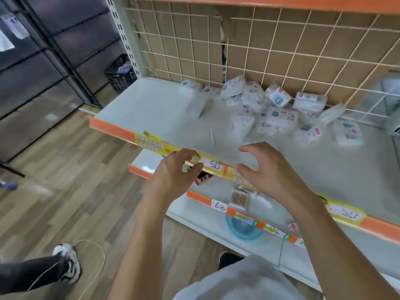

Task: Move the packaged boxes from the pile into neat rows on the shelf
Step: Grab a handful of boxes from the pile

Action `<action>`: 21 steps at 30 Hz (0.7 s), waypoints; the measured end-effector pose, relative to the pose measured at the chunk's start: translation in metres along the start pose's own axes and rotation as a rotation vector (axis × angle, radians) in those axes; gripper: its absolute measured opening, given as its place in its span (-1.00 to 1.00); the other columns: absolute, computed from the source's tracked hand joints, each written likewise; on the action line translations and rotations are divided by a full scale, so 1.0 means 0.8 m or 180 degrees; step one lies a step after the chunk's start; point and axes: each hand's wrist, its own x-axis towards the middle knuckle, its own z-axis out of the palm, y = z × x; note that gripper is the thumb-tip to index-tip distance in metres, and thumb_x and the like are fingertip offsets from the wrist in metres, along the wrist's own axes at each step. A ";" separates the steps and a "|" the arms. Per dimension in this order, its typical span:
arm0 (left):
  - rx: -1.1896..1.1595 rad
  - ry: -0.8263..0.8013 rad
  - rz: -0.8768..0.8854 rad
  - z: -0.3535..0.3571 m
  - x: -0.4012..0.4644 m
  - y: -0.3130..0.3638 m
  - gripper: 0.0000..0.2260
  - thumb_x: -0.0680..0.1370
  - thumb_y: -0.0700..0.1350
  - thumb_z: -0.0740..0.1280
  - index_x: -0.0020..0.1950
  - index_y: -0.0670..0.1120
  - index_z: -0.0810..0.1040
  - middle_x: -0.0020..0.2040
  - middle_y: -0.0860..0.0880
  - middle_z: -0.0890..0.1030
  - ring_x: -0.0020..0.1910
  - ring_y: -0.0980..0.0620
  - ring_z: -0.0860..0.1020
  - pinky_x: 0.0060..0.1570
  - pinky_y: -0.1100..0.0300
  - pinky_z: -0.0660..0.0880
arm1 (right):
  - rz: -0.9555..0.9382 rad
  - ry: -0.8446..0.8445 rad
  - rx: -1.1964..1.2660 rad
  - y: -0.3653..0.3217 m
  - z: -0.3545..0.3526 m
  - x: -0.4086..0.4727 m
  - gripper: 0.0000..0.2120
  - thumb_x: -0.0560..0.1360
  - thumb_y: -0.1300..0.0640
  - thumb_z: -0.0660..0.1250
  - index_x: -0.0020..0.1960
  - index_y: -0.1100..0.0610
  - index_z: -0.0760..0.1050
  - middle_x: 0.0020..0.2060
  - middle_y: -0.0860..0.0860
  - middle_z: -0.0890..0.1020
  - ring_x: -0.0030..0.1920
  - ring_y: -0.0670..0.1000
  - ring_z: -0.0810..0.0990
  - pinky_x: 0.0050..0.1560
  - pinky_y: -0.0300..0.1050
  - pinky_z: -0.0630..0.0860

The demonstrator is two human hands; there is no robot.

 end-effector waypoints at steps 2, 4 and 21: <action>-0.0040 0.0024 -0.0030 -0.005 0.026 -0.003 -0.67 0.57 0.02 0.38 0.33 0.04 0.55 0.19 0.05 0.59 0.22 0.10 0.52 0.18 0.18 0.45 | 0.0068 0.0032 -0.0040 -0.001 0.000 0.022 -0.56 0.53 -0.01 0.41 0.38 0.04 0.50 0.31 0.03 0.51 0.33 0.02 0.47 0.17 -0.36 0.20; -0.0067 0.0041 -0.0014 -0.009 0.049 -0.006 -0.66 0.57 0.03 0.38 0.34 0.04 0.54 0.18 0.06 0.58 0.21 0.11 0.52 0.12 0.24 0.41 | 0.0180 0.0067 -0.0090 0.000 -0.003 0.039 -0.56 0.53 -0.01 0.40 0.39 0.04 0.48 0.31 0.03 0.50 0.33 0.03 0.45 0.19 -0.33 0.21; -0.0176 0.0339 0.0411 -0.023 0.252 -0.038 -0.56 0.56 0.06 0.40 0.39 -0.08 0.50 0.29 -0.18 0.52 0.28 -0.14 0.51 0.32 -0.03 0.43 | 0.1492 0.0827 0.0125 -0.001 0.018 0.093 -0.57 0.53 0.05 0.41 0.39 0.05 0.49 0.35 0.05 0.48 0.35 0.02 0.46 0.10 -0.44 0.17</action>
